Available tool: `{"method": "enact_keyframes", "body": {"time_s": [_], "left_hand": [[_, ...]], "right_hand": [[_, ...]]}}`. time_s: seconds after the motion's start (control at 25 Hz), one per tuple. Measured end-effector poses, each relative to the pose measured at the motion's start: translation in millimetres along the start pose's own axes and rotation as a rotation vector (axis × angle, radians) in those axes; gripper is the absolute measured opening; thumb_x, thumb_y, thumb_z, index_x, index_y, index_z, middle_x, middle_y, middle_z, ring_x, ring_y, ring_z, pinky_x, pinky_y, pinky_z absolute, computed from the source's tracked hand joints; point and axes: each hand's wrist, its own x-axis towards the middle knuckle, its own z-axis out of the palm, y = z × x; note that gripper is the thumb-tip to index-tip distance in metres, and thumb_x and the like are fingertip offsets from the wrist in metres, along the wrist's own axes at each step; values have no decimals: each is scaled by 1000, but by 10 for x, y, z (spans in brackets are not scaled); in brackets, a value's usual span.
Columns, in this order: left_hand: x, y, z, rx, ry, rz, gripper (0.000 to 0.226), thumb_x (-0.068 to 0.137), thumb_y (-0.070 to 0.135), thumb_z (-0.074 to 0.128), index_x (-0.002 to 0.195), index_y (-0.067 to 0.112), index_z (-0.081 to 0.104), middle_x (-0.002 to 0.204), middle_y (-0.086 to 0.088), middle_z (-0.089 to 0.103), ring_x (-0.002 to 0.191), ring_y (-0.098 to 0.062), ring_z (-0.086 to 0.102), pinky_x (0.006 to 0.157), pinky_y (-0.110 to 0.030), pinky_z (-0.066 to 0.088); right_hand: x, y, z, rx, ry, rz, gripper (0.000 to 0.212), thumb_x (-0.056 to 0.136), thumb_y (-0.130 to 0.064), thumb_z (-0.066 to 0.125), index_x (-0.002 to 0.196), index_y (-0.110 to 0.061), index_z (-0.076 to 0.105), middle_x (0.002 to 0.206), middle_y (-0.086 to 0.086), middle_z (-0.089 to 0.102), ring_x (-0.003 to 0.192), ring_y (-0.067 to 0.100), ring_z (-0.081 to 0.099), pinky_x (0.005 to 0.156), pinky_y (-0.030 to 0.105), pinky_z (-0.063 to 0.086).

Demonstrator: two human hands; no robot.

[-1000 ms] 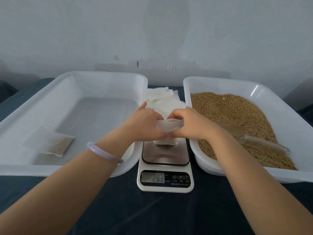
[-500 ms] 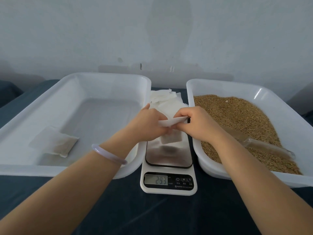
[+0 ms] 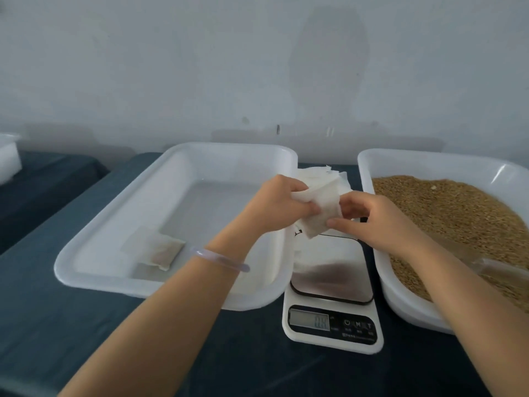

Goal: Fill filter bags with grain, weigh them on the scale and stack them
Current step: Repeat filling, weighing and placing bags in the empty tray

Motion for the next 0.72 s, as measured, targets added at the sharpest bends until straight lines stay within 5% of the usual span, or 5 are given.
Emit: {"method": "enact_keyframes", "body": {"time_s": [0.16, 0.32, 0.48, 0.64, 0.72], "left_hand": [[-130, -119, -534, -232, 160, -180, 17, 61, 25, 70, 70, 11, 64, 60, -1, 56, 49, -12, 51, 46, -21, 44], [-379, -573, -1011, 139, 105, -473, 12, 81, 7, 64, 79, 17, 58, 73, -7, 65, 52, -17, 64, 56, -27, 57], [-493, -909, -1139, 363, -36, -719, 23, 84, 2, 55, 107, 5, 57, 95, -17, 69, 82, -31, 69, 82, -43, 56], [-478, -1011, -1133, 485, -100, -873, 29, 92, 0, 44, 120, -3, 47, 118, -16, 63, 97, -30, 68, 68, -36, 54], [-436, -1037, -1134, 609, -122, -893, 27, 92, 0, 44, 118, -6, 51, 116, -17, 64, 102, -29, 66, 78, -38, 54]], "right_hand": [[-10, 49, 1, 2, -18, 26, 29, 78, -40, 71, 105, -35, 61, 89, -18, 69, 89, -8, 59, 73, 16, 41], [5, 40, 15, -84, -44, 6, 27, 80, -41, 68, 105, -39, 60, 90, -22, 67, 93, -8, 58, 73, 13, 39], [-2, 40, 19, -104, -55, 5, 24, 80, -39, 69, 103, -39, 61, 86, -25, 67, 92, -11, 55, 71, 12, 37], [-27, 29, 12, -113, -50, 3, 22, 82, -35, 68, 103, -38, 61, 89, -22, 67, 91, -12, 55, 72, 9, 36], [-36, 31, 11, -118, -42, -2, 20, 84, -34, 67, 103, -37, 61, 90, -21, 66, 89, -15, 54, 69, 6, 36]]}}
